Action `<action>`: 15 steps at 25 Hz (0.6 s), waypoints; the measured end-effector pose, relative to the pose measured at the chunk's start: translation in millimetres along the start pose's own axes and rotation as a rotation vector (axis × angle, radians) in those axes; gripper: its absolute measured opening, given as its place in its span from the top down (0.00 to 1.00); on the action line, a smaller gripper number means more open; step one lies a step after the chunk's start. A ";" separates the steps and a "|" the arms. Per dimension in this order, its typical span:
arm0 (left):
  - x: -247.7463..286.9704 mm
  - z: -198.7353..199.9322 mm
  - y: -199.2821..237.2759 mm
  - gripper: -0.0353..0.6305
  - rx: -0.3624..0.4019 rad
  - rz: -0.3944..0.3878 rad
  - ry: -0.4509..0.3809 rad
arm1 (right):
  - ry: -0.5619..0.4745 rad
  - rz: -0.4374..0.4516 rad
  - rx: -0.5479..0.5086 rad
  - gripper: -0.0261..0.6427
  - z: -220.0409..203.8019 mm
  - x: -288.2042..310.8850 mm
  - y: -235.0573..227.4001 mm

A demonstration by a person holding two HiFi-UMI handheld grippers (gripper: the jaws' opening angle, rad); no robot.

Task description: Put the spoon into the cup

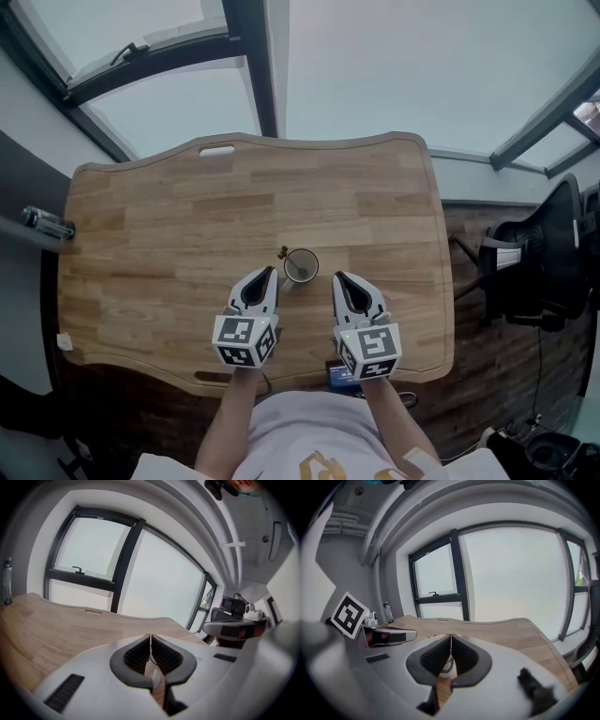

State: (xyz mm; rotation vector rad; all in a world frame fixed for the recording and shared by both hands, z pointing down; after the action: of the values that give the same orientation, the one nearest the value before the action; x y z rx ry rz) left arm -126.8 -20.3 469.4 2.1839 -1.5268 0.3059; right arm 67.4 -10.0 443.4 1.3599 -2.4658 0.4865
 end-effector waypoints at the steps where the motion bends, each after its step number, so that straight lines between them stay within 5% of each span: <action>1: -2.9 2.3 -0.6 0.92 0.006 0.000 0.001 | -0.006 -0.006 -0.016 0.91 2.3 -0.2 4.0; 8: -21.8 12.3 -7.4 0.93 0.094 0.008 -0.047 | -0.041 -0.023 -0.098 0.92 16.3 -1.6 25.6; 15: -28.5 13.8 -1.8 0.93 -0.103 -0.101 -0.044 | -0.042 -0.034 -0.101 0.92 17.5 -4.5 33.0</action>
State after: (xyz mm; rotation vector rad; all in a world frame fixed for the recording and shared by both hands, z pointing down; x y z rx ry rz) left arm -136.5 -2.8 444.8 2.1903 -1.4175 0.1438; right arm 40.1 2.5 420.7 1.3823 -2.4601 0.3246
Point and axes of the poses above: the fingertips, and each gripper's own axes: x forward along the fingers, y to its left, z out of its top, the point moved 8 cm from there along -x, backward along the fingers, and after that the axes turned 4 degrees about z, right-handed, at the moved point
